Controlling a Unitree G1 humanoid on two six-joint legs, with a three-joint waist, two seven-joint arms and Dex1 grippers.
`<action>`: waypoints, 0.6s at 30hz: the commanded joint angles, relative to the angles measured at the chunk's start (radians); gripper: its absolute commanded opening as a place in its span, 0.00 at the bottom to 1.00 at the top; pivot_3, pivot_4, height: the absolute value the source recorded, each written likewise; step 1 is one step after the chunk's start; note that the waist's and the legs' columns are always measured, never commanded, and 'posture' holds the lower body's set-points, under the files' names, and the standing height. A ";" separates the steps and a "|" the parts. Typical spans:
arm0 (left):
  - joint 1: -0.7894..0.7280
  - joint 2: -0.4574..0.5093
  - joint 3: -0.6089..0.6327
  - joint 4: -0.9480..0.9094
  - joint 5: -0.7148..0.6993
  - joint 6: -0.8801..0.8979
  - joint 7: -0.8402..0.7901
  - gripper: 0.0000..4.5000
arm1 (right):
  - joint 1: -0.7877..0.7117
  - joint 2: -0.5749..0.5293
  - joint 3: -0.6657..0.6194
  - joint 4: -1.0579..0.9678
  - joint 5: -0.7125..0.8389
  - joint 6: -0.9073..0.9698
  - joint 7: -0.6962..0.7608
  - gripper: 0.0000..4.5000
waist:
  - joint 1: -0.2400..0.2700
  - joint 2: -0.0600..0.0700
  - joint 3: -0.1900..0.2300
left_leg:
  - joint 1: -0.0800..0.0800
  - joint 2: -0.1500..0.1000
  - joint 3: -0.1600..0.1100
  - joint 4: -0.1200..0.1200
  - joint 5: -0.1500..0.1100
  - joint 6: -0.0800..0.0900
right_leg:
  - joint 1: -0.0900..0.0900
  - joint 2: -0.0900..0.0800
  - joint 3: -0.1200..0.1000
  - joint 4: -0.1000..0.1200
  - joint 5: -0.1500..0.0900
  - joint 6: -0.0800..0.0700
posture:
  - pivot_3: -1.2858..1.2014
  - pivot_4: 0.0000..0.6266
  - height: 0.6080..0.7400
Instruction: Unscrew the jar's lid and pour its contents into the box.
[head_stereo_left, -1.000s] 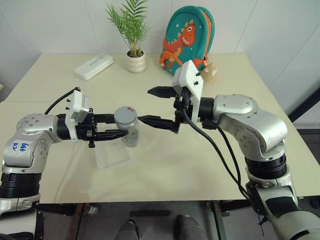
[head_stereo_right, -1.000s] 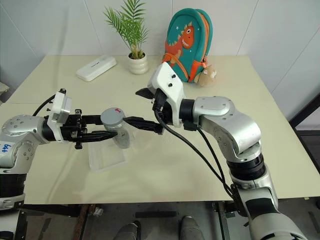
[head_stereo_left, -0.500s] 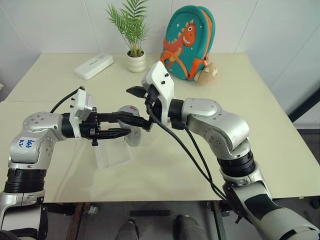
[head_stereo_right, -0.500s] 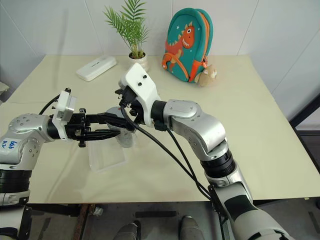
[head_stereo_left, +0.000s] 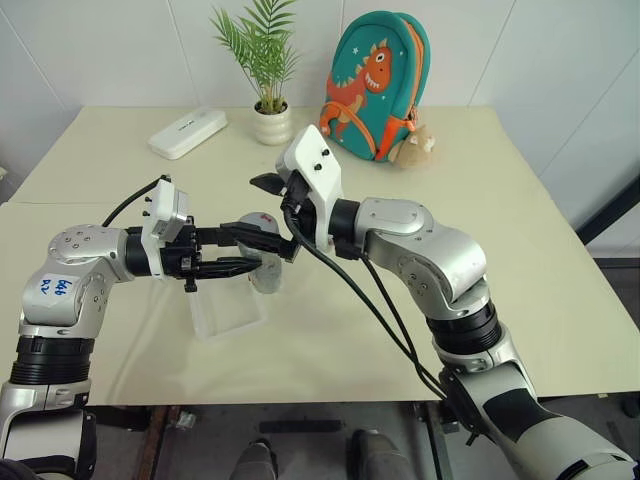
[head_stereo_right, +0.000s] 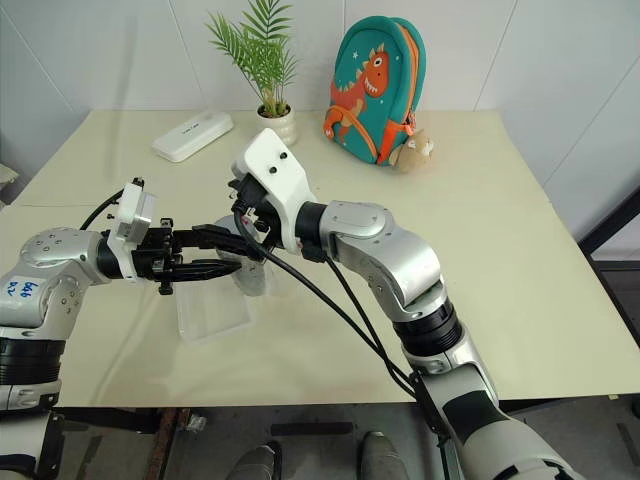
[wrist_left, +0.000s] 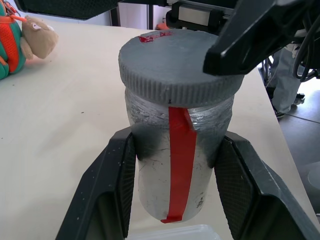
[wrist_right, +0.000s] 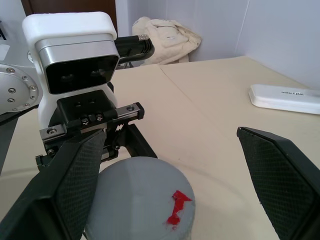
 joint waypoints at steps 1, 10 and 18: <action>-0.017 -0.001 0.015 -0.009 0.009 -0.043 0.002 0.43 | 0.000 0.015 -0.004 -0.047 0.019 0.007 0.000 0.98 | 0.000 0.000 0.000 | 0.000 0.000 0.000 0.000 0.000 0.000 | 0.000 0.000 0.000 0.000 0.000 0.000 | 0.52 0.24 1.00; -0.032 -0.017 0.015 0.010 0.015 -0.073 0.013 0.43 | 0.009 0.021 0.015 -0.007 -0.013 -0.025 0.001 0.98 | 0.000 0.000 0.000 | 0.000 0.000 0.000 0.000 0.000 0.000 | 0.000 0.000 0.000 0.000 0.000 0.000 | 0.52 0.24 1.00; -0.027 -0.013 0.018 0.003 0.012 -0.069 0.012 0.43 | 0.012 0.020 0.018 0.013 -0.042 -0.042 0.000 0.98 | 0.000 0.000 0.000 | 0.000 0.000 0.000 0.000 0.000 0.000 | 0.000 0.000 0.000 0.000 0.000 0.000 | 0.52 0.24 1.00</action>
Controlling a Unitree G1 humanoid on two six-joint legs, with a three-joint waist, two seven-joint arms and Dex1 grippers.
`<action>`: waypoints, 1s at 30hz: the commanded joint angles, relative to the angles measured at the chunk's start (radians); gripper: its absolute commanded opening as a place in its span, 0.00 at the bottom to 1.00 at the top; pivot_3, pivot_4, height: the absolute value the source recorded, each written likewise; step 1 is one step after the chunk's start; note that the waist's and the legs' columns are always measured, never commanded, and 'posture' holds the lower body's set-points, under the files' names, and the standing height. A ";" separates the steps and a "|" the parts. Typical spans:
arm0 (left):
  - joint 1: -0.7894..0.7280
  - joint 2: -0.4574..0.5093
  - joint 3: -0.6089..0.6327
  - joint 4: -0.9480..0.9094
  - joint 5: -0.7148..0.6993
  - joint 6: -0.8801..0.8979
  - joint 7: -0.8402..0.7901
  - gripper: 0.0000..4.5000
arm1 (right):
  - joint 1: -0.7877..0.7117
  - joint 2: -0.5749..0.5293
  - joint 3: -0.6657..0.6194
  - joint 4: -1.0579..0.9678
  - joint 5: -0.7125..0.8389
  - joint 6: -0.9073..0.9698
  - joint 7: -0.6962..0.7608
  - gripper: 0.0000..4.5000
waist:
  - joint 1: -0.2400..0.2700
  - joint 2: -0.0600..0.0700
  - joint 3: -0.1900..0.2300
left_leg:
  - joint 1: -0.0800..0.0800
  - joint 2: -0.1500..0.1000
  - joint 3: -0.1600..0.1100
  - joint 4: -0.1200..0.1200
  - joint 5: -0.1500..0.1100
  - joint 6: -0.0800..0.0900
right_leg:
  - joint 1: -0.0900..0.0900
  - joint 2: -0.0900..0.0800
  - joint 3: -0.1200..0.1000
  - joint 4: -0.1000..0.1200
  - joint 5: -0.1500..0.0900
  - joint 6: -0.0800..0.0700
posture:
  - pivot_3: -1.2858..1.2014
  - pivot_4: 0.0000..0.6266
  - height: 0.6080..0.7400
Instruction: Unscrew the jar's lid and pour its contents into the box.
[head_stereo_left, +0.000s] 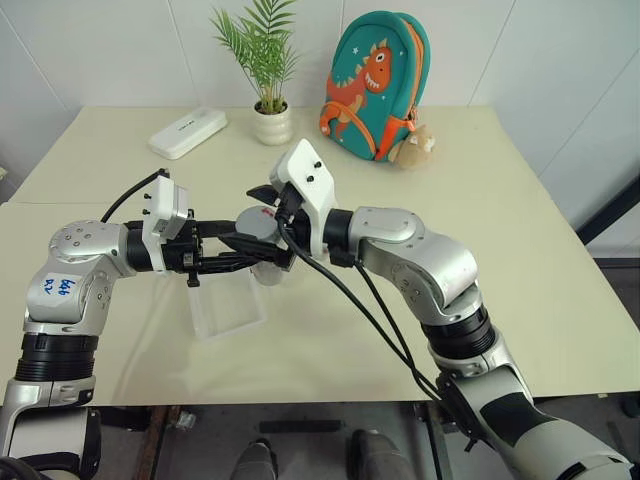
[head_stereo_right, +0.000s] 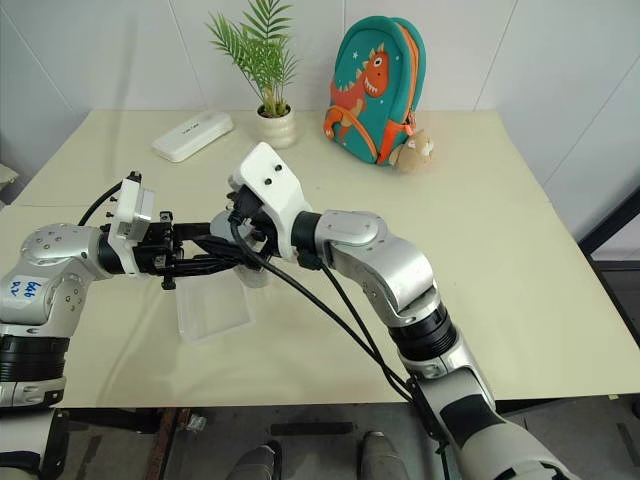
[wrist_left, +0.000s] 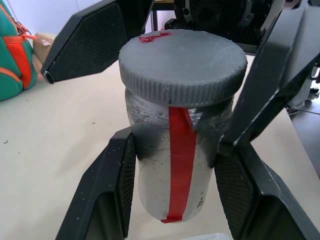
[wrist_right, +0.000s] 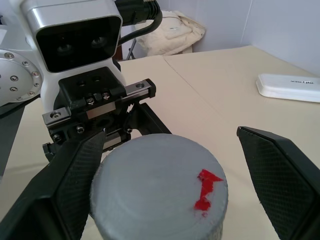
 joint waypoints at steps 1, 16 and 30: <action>-0.009 0.005 0.018 -0.013 -0.007 -0.009 0.000 0.43 | -0.011 0.005 -0.010 -0.013 -0.006 -0.023 -0.002 0.98 | 0.000 0.000 0.000 | 0.000 0.000 0.000 0.000 0.000 0.000 | 0.000 0.000 0.000 0.000 0.000 0.000 | 0.52 0.24 1.00; 0.000 0.005 0.017 -0.016 -0.009 -0.007 0.004 0.43 | 0.038 -0.113 -0.080 -0.164 0.047 0.094 -0.008 0.98 | 0.001 0.000 0.000 | 0.000 0.000 0.000 0.000 0.000 0.000 | 0.000 0.000 0.000 0.000 0.000 0.000 | 0.52 0.24 1.00; -0.007 0.005 0.014 0.017 -0.005 -0.012 -0.014 0.43 | 0.081 -0.248 -0.143 -0.289 0.146 0.183 0.016 0.98 | 0.001 0.000 0.000 | 0.000 0.000 0.000 0.000 0.000 0.000 | 0.000 0.000 0.000 0.000 0.000 0.000 | 0.52 0.24 1.00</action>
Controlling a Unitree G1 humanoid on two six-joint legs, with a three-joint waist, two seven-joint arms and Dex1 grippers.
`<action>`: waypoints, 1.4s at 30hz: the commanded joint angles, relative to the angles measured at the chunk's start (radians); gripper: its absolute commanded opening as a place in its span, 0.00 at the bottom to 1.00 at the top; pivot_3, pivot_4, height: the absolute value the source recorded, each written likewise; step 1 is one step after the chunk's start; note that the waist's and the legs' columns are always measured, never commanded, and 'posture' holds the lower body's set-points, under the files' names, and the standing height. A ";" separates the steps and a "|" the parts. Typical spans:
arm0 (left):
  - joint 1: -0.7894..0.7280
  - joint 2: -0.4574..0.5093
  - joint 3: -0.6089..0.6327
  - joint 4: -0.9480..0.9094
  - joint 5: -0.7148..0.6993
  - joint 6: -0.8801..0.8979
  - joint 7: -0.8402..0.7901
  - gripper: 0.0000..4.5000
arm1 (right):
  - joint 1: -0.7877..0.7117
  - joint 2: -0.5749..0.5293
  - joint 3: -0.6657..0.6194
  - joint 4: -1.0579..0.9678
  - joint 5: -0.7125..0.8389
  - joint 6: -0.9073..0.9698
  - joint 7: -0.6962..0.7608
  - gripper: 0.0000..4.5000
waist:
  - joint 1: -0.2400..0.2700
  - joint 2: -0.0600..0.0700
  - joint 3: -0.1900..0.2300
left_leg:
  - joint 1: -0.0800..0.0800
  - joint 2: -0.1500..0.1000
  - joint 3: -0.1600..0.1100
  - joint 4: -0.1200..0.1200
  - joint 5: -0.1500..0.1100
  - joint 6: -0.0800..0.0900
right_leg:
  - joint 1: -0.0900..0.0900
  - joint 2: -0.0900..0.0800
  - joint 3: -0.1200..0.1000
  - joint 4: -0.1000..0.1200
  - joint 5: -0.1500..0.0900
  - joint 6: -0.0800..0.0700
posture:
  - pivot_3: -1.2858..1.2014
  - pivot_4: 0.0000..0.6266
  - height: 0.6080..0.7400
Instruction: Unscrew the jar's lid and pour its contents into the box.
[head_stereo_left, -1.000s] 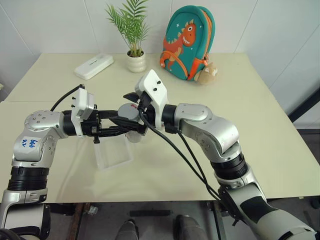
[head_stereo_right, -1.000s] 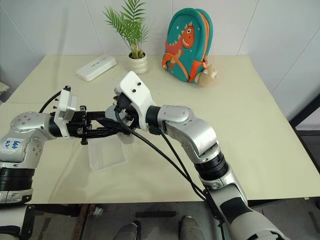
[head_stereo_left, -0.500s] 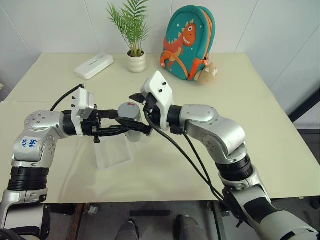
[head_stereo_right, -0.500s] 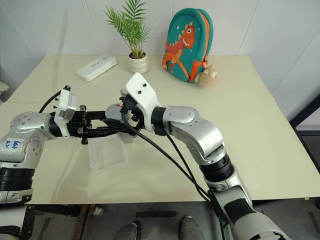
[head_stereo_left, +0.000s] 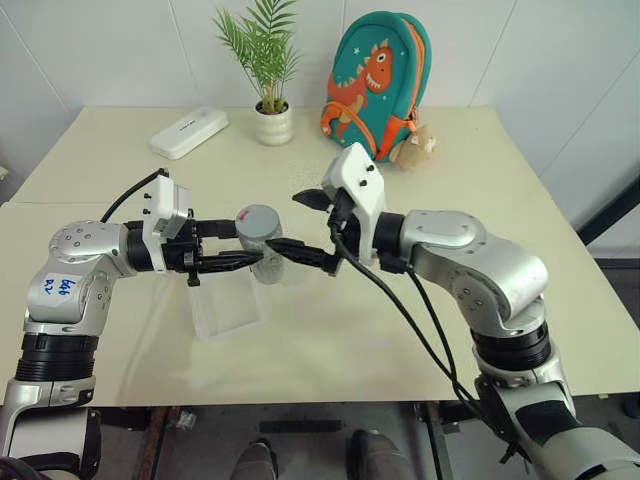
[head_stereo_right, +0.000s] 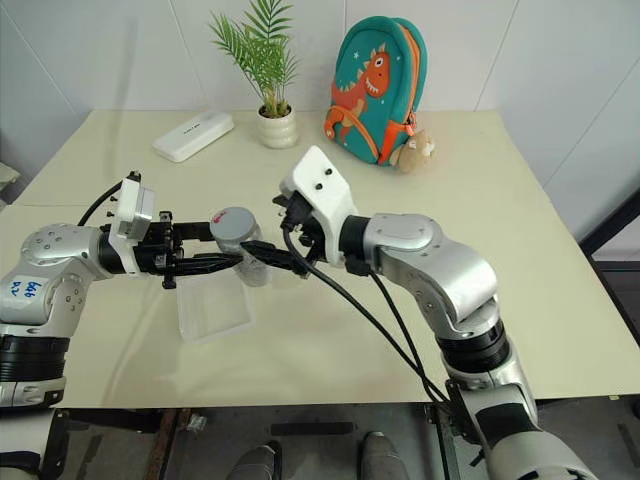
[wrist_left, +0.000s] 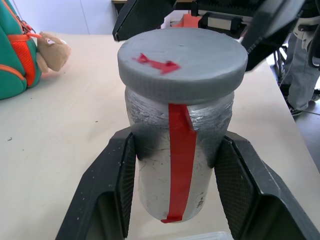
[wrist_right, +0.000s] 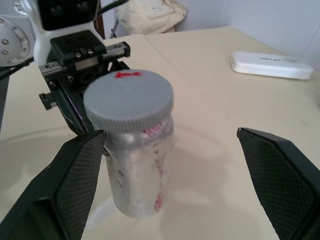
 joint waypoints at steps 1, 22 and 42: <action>-0.008 0.006 0.014 0.006 -0.005 -0.013 -0.013 0.43 | -0.002 -0.027 -0.037 -0.060 0.033 0.005 0.014 0.98 | -0.001 0.000 0.000 | 0.000 0.000 0.000 0.000 0.000 0.000 | 0.000 0.000 0.000 0.000 0.000 0.000 | 0.52 0.24 1.00; -0.058 -0.004 -0.002 0.094 0.003 -0.042 -0.093 0.43 | -0.088 0.167 -0.033 0.015 0.093 -0.019 -0.088 0.98 | 0.001 0.000 0.000 | 0.000 0.000 0.000 0.000 0.000 0.000 | 0.000 0.000 0.000 0.000 0.000 0.000 | 0.52 0.24 1.00; -0.062 -0.011 0.002 0.073 -0.005 -0.062 -0.117 0.43 | -0.119 0.219 0.102 0.239 -0.047 -0.253 0.026 0.98 | -0.001 0.000 0.000 | 0.000 0.001 0.000 0.000 0.000 0.000 | 0.000 0.001 0.000 0.001 0.000 0.000 | 0.52 0.24 1.00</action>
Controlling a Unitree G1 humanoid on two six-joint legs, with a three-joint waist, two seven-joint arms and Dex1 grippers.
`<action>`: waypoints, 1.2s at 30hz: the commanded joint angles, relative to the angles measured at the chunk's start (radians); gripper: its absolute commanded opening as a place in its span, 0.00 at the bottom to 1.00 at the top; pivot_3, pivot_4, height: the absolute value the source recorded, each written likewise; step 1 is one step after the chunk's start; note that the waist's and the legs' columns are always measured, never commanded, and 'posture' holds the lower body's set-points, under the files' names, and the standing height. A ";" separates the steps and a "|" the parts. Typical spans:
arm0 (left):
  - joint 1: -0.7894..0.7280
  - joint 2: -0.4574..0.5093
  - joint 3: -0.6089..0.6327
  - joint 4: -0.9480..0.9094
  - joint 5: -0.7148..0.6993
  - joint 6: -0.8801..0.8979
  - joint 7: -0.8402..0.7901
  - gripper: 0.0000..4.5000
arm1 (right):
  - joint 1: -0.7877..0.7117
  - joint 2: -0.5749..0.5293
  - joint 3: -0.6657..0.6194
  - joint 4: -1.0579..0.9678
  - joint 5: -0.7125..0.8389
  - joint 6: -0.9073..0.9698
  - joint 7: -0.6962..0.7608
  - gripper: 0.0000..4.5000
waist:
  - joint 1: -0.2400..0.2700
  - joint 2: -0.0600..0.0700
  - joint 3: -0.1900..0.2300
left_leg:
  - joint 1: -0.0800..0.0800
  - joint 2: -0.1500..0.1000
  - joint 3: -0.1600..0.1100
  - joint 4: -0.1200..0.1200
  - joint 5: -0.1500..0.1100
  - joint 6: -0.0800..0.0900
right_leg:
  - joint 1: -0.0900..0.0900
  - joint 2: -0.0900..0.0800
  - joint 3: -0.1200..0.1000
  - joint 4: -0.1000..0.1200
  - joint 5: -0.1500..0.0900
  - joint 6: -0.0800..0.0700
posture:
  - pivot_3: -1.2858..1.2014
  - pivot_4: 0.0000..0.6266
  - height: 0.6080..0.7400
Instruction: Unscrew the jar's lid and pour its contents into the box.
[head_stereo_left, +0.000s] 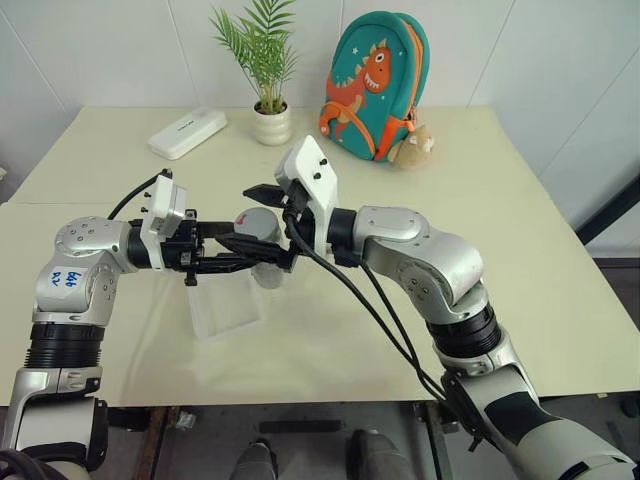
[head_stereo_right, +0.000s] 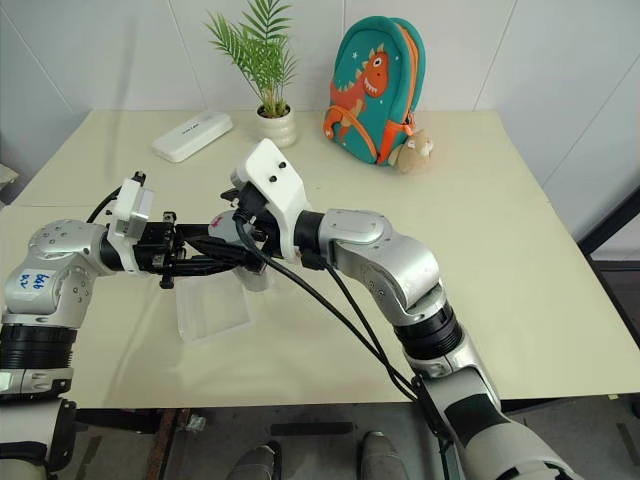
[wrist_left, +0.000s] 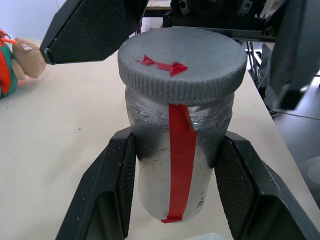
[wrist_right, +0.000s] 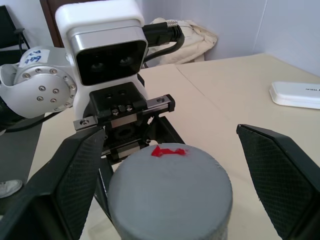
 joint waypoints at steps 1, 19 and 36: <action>-0.005 0.008 0.019 -0.029 -0.009 -0.015 -0.005 0.43 | -0.031 0.012 0.000 -0.005 -0.017 -0.033 0.016 0.98 | 0.000 0.000 0.000 | 0.000 0.000 0.000 0.000 0.000 0.000 | 0.000 0.000 0.000 0.000 0.000 0.000 | 0.52 0.24 1.00; 0.003 0.010 0.017 -0.035 -0.006 -0.010 0.005 0.43 | 0.014 -0.101 -0.055 -0.127 -0.009 0.059 0.026 0.98 | 0.001 0.000 0.000 | 0.000 0.000 0.000 0.000 0.000 0.000 | 0.000 0.000 0.000 0.000 0.000 0.000 | 0.52 0.24 1.00; 0.003 0.005 0.013 -0.030 -0.001 -0.014 0.011 0.43 | 0.033 -0.187 -0.093 -0.237 0.077 0.133 0.047 0.98 | 0.001 0.000 0.000 | 0.000 0.000 0.000 0.000 0.000 0.000 | 0.000 0.000 0.000 0.000 0.000 0.000 | 0.52 0.24 1.00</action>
